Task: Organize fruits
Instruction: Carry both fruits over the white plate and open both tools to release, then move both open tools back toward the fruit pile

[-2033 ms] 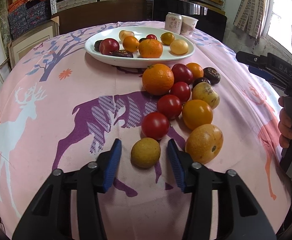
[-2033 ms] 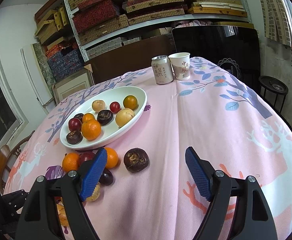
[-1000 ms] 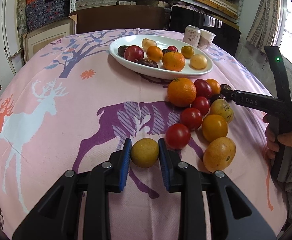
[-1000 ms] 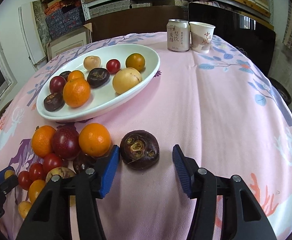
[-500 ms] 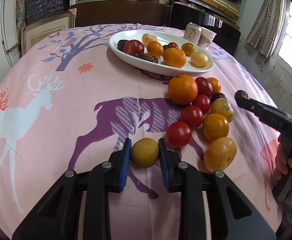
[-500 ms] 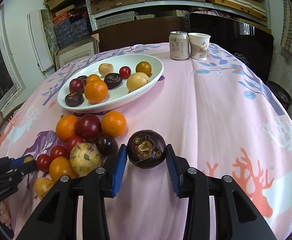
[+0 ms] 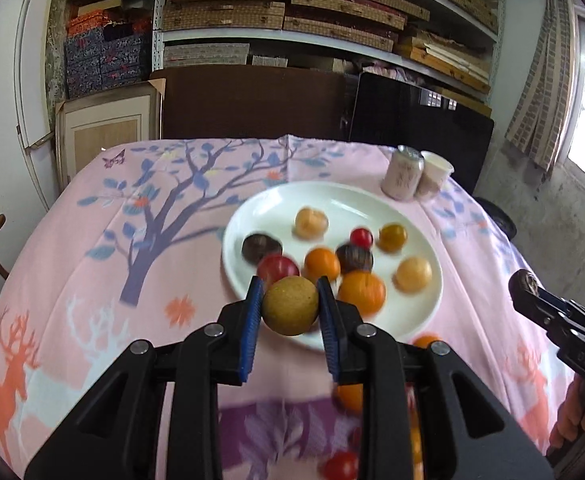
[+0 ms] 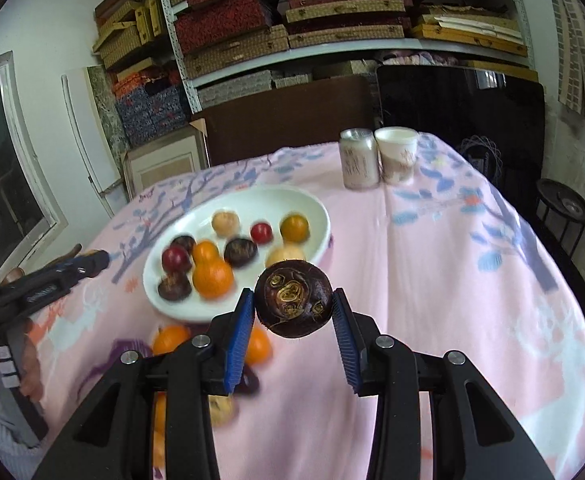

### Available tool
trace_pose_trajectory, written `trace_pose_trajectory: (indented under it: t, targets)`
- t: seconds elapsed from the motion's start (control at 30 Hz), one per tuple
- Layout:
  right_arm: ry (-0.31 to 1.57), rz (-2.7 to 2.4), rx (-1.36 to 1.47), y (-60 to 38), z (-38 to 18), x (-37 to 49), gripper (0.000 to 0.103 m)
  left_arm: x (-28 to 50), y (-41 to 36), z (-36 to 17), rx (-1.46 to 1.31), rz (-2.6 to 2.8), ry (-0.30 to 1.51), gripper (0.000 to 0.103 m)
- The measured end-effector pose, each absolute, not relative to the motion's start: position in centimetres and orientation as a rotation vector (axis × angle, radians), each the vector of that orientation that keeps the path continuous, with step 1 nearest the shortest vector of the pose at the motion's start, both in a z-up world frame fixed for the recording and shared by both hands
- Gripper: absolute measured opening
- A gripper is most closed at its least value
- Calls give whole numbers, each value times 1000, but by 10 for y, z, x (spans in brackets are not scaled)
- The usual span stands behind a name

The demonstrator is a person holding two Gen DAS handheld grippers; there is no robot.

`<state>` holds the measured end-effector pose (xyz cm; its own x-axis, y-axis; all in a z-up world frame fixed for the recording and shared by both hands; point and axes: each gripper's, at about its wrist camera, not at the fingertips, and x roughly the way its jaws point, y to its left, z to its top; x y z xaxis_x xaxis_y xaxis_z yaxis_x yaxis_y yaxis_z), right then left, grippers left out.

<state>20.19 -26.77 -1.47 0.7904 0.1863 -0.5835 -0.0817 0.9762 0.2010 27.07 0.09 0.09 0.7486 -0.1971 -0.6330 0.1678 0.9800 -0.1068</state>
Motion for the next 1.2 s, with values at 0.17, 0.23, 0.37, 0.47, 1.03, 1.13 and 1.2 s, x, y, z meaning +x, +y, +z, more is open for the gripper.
trace_pose_trajectory:
  t: [0.17,0.23,0.37,0.47,1.03,1.13,1.2]
  targets:
    - [658,174,129,-241,-12,249,40,324,-21,-9,-69,-229,737,26]
    - [674,190,130,-232,-21,259,40,340,-30,-13,-58,-234,742,27]
    - [702,207,80,-214,-42,271,40,366,-38,-25,-42,-230,757,27]
    - [719,208,63,-210,-50,279,40,383,-39,-35,-47,-215,763,27]
    - [516,184,66,-226,-20,238,68,356,-13,-25,-56,-125,685,85]
    - [522,168,94,-235,-21,230,69,328,-13,-20,-7,-108,677,88]
    - [533,151,111,-241,-27,221,73,299,-7,-23,4,-87,652,96]
